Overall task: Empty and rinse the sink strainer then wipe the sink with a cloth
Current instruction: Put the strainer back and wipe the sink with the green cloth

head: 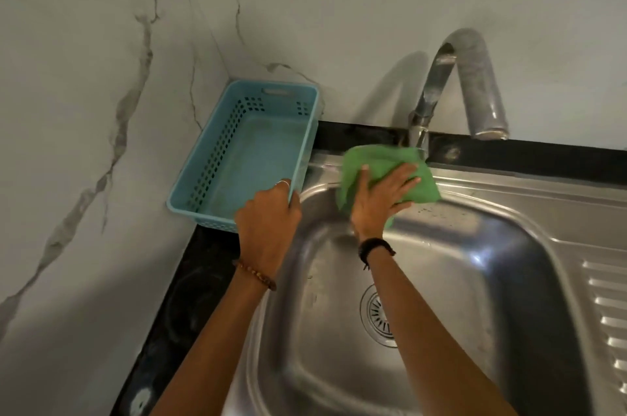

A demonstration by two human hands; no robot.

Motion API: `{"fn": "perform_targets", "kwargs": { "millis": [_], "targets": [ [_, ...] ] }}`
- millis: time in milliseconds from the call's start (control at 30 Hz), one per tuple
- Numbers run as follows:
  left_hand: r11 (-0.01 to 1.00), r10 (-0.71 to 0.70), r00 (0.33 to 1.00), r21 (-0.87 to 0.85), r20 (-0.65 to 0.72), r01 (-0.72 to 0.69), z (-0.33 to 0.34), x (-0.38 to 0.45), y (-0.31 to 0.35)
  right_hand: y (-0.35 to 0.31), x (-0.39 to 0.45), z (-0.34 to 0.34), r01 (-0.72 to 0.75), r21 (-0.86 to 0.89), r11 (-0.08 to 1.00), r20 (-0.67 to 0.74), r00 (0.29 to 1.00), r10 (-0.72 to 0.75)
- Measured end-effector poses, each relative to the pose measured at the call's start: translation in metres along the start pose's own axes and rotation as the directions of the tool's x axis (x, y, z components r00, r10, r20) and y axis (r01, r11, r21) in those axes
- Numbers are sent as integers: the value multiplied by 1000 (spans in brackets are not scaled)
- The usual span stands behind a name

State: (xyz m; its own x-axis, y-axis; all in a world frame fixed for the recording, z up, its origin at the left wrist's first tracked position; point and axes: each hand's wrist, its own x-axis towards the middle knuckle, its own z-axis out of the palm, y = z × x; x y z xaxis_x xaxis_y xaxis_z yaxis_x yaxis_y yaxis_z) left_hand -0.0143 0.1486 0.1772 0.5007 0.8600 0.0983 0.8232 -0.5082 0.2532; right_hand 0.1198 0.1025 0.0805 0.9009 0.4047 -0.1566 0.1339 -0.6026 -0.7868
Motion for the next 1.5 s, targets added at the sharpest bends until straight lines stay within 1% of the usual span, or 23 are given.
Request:
{"fn": "perform_targets", "kwargs": {
  "millis": [33,67,133,167,233,300,433,600,733,800,833,933,1100,1233,1300,1367,1400,1433,1467,1500],
  "targets": [
    [1000,5,1000,-2,-8,-5,1,0,-1,-7,3,11,24,-150,988,-79,996,-36],
    [1000,9,1000,-12,-14,-10,1,0,-1,-11,2,18,35,-260,965,-104,992,-65],
    [999,8,1000,-45,-28,-10,0,1,0,-22,-2,31,77,-341,937,-106,987,-120],
    [998,3,999,-64,-33,-5,-1,1,1,-24,-5,38,112,-361,926,-87,984,-154],
    [996,-7,999,-84,-35,4,-3,2,2,-24,-10,53,229,-441,868,15,969,-248],
    [998,-10,999,-63,-34,8,-3,1,3,-31,-12,64,360,-497,789,108,928,-355],
    [1000,-4,1000,-29,-24,4,-2,-1,3,-31,-13,68,484,-501,718,192,871,-453],
    [998,2,1000,56,-29,-1,-2,-6,3,-25,-24,62,652,-387,652,335,758,-559],
    [1000,-12,1000,28,-21,13,-1,-8,5,-17,-18,43,761,-318,565,416,648,-638],
    [1000,-24,999,15,-38,25,-1,-6,7,-15,-11,34,790,-334,515,466,613,-638],
    [999,-28,998,19,-49,29,0,-6,9,-14,-9,29,793,-346,501,483,608,-630],
    [999,-34,997,28,-70,36,1,-4,12,-10,-4,15,779,-382,497,485,627,-610],
    [997,-40,996,67,-78,45,4,-7,11,15,1,-19,718,-447,534,427,695,-578],
    [998,-39,996,51,-75,43,4,-9,13,33,4,-51,663,-489,567,391,747,-537],
    [999,-32,995,15,-89,34,6,-11,14,42,5,-66,624,-488,611,357,781,-512],
    [1000,-11,990,11,-142,13,6,-12,15,53,6,-86,572,-511,641,313,819,-481],
    [999,28,980,43,-195,-20,6,-12,19,60,8,-97,544,-533,648,293,837,-462],
    [993,100,959,90,-264,-79,7,-13,23,68,10,-108,516,-546,660,270,854,-444],
    [977,198,925,136,-325,-162,10,-14,29,76,11,-120,482,-548,683,235,873,-427],
    [951,302,890,173,-342,-256,16,-14,37,83,12,-130,444,-540,715,191,892,-409]
  ]
}}
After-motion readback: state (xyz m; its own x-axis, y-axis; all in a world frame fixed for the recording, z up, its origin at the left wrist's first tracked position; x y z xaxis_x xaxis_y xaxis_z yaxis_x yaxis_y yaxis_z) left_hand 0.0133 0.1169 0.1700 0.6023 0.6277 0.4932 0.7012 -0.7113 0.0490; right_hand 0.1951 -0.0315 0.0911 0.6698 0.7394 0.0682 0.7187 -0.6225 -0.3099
